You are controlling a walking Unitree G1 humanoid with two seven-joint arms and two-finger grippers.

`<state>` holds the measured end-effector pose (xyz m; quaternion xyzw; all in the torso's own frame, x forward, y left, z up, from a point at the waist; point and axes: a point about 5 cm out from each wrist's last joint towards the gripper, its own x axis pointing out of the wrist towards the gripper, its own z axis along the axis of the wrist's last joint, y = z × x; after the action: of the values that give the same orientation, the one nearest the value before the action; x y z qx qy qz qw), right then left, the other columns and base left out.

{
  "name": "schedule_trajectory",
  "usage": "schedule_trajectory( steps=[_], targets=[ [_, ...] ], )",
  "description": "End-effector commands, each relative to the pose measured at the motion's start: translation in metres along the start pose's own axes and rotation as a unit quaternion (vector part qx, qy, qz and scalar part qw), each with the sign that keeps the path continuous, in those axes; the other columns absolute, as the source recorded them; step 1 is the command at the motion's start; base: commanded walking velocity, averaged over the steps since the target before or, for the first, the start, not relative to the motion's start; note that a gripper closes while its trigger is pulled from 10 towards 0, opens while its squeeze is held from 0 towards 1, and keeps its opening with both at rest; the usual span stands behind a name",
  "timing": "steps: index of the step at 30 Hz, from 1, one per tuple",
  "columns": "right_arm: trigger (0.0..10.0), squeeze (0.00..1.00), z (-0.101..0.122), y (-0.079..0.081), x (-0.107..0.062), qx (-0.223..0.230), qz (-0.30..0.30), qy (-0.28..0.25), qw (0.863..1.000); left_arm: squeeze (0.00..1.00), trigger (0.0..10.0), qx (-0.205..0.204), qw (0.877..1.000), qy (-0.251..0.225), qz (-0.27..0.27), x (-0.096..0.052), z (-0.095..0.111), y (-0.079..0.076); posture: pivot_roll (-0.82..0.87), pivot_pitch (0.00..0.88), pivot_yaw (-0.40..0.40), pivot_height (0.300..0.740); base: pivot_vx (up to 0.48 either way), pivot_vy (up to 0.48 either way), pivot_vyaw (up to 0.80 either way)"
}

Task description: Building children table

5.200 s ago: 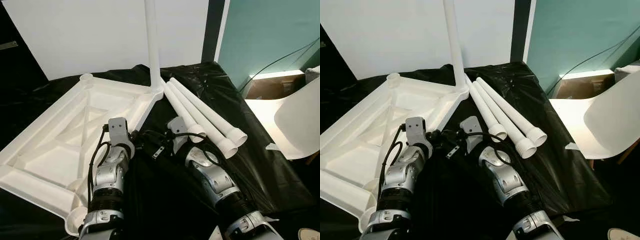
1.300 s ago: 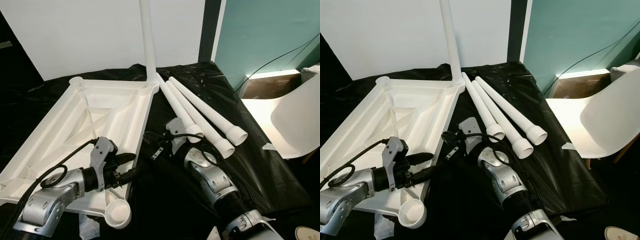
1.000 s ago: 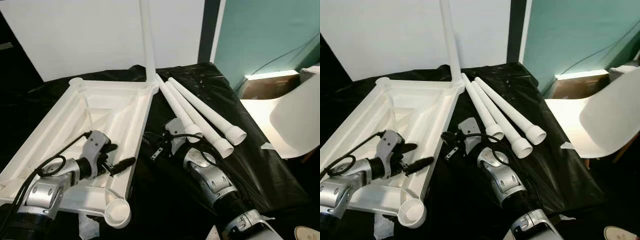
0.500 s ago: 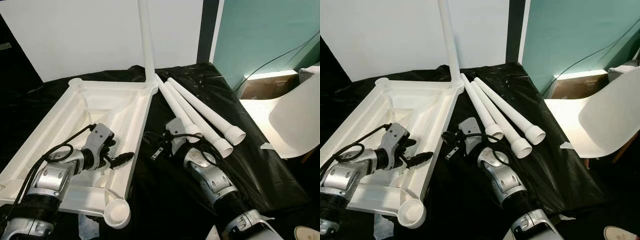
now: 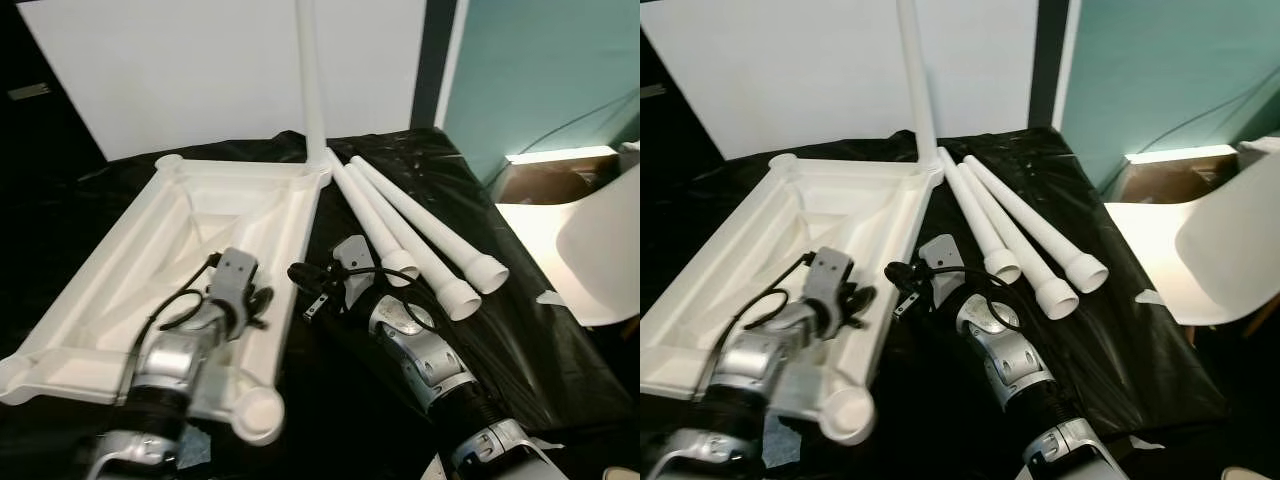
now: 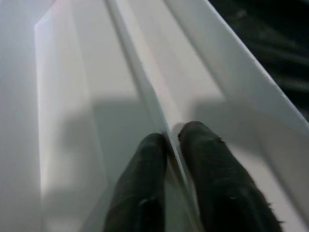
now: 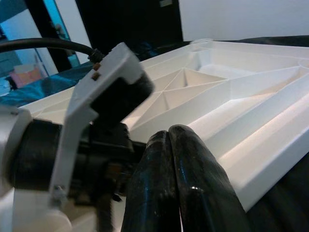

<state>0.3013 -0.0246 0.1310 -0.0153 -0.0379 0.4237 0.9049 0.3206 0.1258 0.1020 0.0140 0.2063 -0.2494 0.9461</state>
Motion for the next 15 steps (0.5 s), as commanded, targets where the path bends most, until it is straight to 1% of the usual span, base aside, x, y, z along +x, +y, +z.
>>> schedule_trajectory(
  steps=[1, 2, 3, 4, 5, 6, 7, 9, 10, 11, 12, 13, 14, 15],
  targets=[
    [10.0, 0.00, 0.002, -0.001, -0.001, -0.003, -0.003, -0.004, 1.000, 0.00, 0.0, -0.037, 0.998, 0.016, 0.038, 0.002, -0.010, 0.004, 0.12, 0.000, 0.051, 0.740, 0.000, 0.000, 0.00],
    [10.0, 0.00, 0.002, -0.001, -0.001, -0.003, -0.003, -0.004, 1.000, 0.00, 0.0, -0.037, 0.998, 0.016, 0.038, 0.002, -0.010, 0.004, 0.12, 0.000, 0.051, 0.740, 0.000, 0.000, 0.00],
    [10.0, 0.00, 0.002, -0.001, -0.001, -0.003, -0.002, -0.003, 1.000, 0.00, 0.0, -0.060, 0.996, 0.007, 0.070, 0.006, -0.006, 0.005, 0.12, 0.000, 0.051, 0.740, 0.000, 0.000, 0.00],
    [10.0, 0.00, 0.002, -0.001, -0.001, -0.003, -0.002, -0.003, 1.000, 0.00, 0.0, -0.060, 0.996, 0.007, 0.070, 0.006, -0.006, 0.005, 0.12, 0.000, 0.051, 0.740, 0.000, 0.000, 0.00],
    [10.0, 0.00, 0.002, 0.000, 0.000, -0.003, -0.001, -0.003, 1.000, 0.00, 0.0, -0.083, 0.991, -0.004, 0.106, 0.009, -0.002, 0.007, 0.12, 0.000, 0.051, 0.740, 0.000, 0.000, 0.00],
    [10.0, 0.00, 0.002, 0.000, 0.000, -0.003, 0.000, -0.003, 1.000, 0.00, 0.0, -0.087, 0.986, -0.008, 0.139, 0.010, 0.000, 0.011, 0.12, 0.000, 0.051, 0.740, 0.000, 0.000, 0.00],
    [10.0, 0.00, 0.002, 0.000, 0.000, -0.003, 0.000, -0.003, 1.000, 0.00, 0.0, -0.087, 0.983, -0.010, 0.161, 0.011, 0.002, 0.013, 0.12, 0.000, 0.051, 0.740, 0.000, 0.000, 0.00],
    [10.0, 0.00, 0.002, 0.000, 0.000, -0.003, 0.000, -0.003, 1.000, 0.00, 0.0, -0.087, 0.983, -0.010, 0.161, 0.011, 0.002, 0.013, 0.12, 0.000, 0.051, 0.740, 0.000, 0.000, 0.00],
    [10.0, 0.00, 0.001, 0.001, 0.000, -0.003, 0.001, -0.003, 1.000, 0.00, 0.0, -0.085, 0.981, -0.009, 0.177, 0.010, 0.002, 0.016, 0.12, 0.000, 0.054, 0.740, 0.000, 0.000, 0.00],
    [10.0, 0.00, 0.001, 0.001, 0.000, -0.003, 0.001, -0.003, 1.000, 0.00, 0.0, -0.085, 0.981, -0.009, 0.177, 0.010, 0.002, 0.016, 0.12, 0.000, 0.054, 0.740, 0.000, 0.000, 0.00],
    [10.0, 0.00, 0.001, 0.001, 0.000, -0.002, 0.000, -0.003, 1.000, 0.00, 0.0, -0.095, 0.977, -0.014, 0.193, 0.010, 0.002, 0.019, 0.12, 0.000, 0.057, 0.740, 0.000, 0.000, 0.00],
    [10.0, 0.00, 0.001, 0.001, 0.000, -0.002, -0.001, -0.003, 1.000, 0.00, 0.0, -0.116, 0.971, -0.025, 0.208, 0.008, 0.003, 0.022, 0.12, 0.000, 0.060, 0.740, 0.000, 0.000, 0.00],
    [10.0, 0.00, 0.001, 0.001, 0.000, -0.002, -0.001, -0.003, 1.000, 0.00, 0.0, -0.116, 0.971, -0.025, 0.208, 0.008, 0.003, 0.022, 0.12, 0.000, 0.060, 0.740, 0.000, 0.000, 0.00],
    [10.0, 0.00, 0.001, 0.001, 0.000, -0.001, -0.002, -0.003, 1.000, 0.00, 0.0, -0.128, 0.969, -0.037, 0.209, 0.007, 0.005, 0.021, 0.12, 0.000, 0.063, 0.740, 0.000, 0.000, 0.00]
  ],
)
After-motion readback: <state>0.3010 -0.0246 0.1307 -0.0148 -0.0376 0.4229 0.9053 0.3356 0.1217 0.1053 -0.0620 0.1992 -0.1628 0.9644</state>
